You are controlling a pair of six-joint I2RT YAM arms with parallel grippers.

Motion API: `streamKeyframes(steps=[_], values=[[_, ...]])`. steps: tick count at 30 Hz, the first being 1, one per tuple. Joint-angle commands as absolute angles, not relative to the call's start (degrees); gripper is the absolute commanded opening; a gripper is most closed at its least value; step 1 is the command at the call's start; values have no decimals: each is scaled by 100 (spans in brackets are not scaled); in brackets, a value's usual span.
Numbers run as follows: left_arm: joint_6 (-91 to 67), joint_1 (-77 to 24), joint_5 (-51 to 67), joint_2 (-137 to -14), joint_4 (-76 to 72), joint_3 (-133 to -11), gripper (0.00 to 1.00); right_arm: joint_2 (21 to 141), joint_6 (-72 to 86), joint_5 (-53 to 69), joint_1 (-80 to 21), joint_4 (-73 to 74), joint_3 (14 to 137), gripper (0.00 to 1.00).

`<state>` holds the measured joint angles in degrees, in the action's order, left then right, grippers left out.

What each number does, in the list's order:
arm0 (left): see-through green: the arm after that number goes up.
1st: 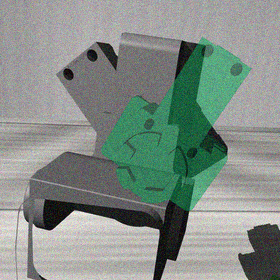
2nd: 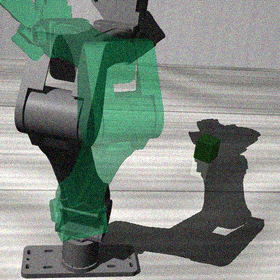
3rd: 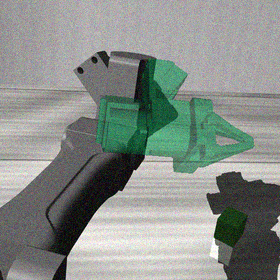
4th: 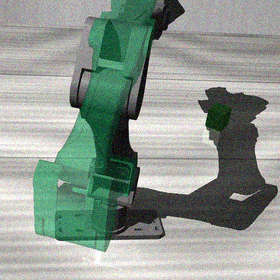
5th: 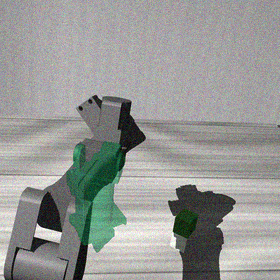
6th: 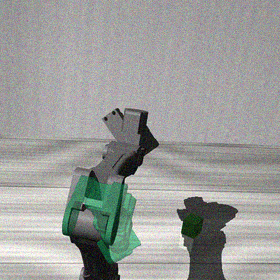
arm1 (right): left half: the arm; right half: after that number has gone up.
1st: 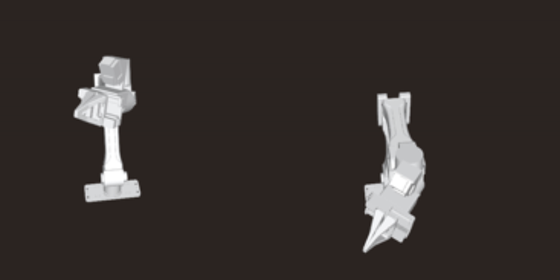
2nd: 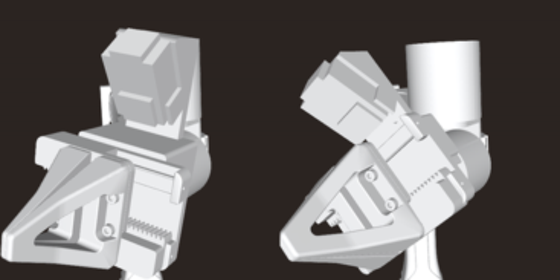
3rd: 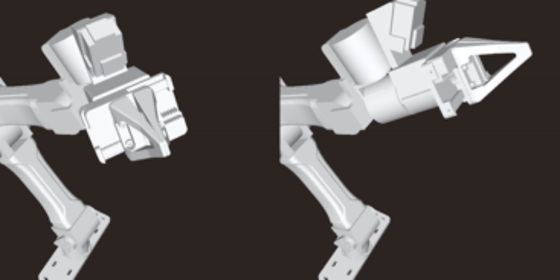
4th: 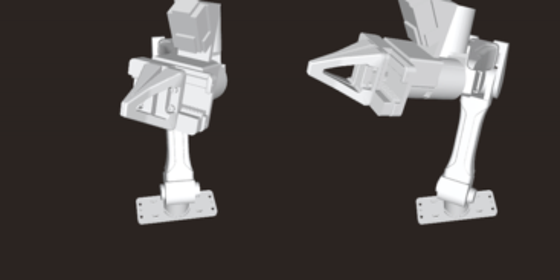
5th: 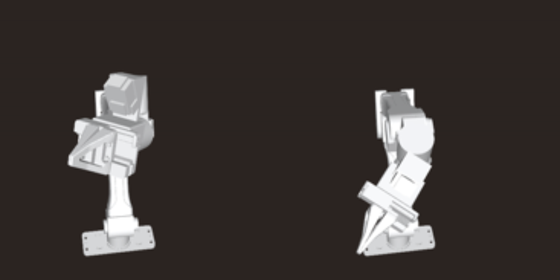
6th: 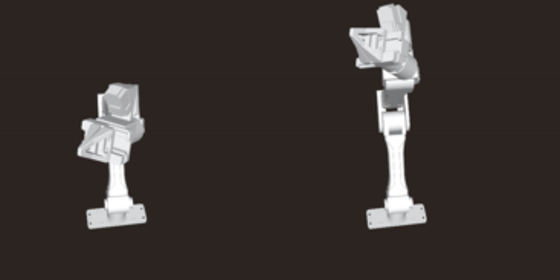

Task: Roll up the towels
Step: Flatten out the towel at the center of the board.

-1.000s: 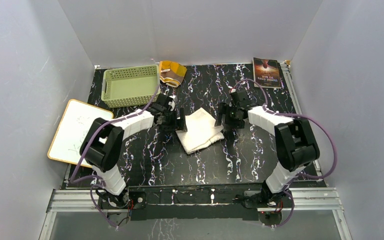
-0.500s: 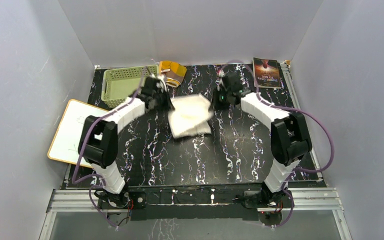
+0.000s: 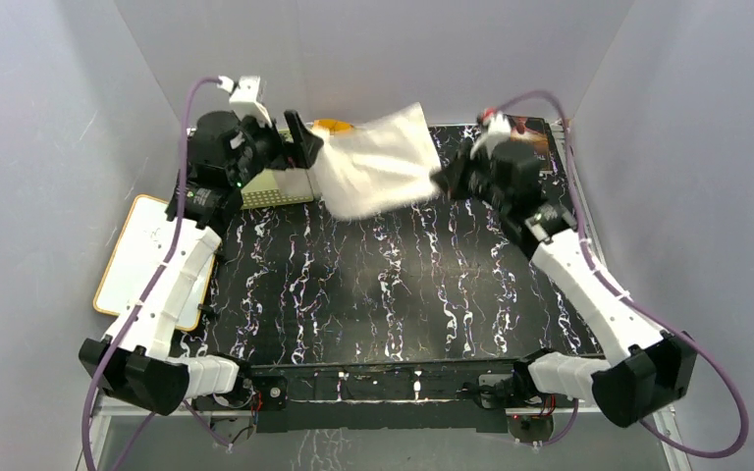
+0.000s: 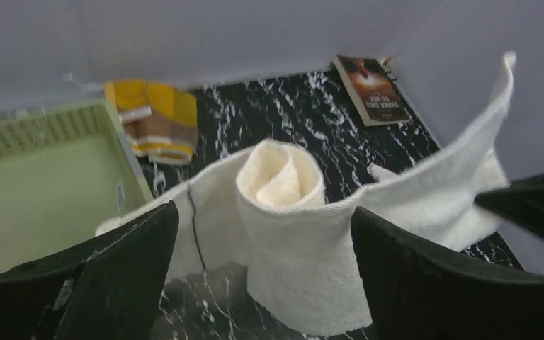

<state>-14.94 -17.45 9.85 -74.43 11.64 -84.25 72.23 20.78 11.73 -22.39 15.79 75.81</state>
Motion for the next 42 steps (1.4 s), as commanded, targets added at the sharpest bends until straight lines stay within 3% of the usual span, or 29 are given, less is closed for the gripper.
streamKeyframes(steps=[1,6,12,17,20,23,42], values=[[-1525,-1688,453,-7557,1905,-7212,98,7122,2649,-165,-1945,2357,5316,0],[-1599,-1688,414,-7797,2263,-6339,98,7842,3343,1109,-1334,2491,4598,0],[-1689,-1688,475,-8397,2198,-5774,92,8323,3221,1052,-1335,2569,5253,0],[-1534,-1672,-108,-8582,1958,-5720,91,8533,2729,458,-1335,2767,5758,47],[-1242,-1599,-383,-8924,1748,-5866,78,8775,2598,133,-1336,2727,6134,58],[-1022,-1438,-265,-9307,1548,-6054,63,9097,2600,21,-1327,2708,6563,59],[-778,-1115,636,-10456,1360,-6778,42,10650,2428,-395,-1265,2439,7044,54]])
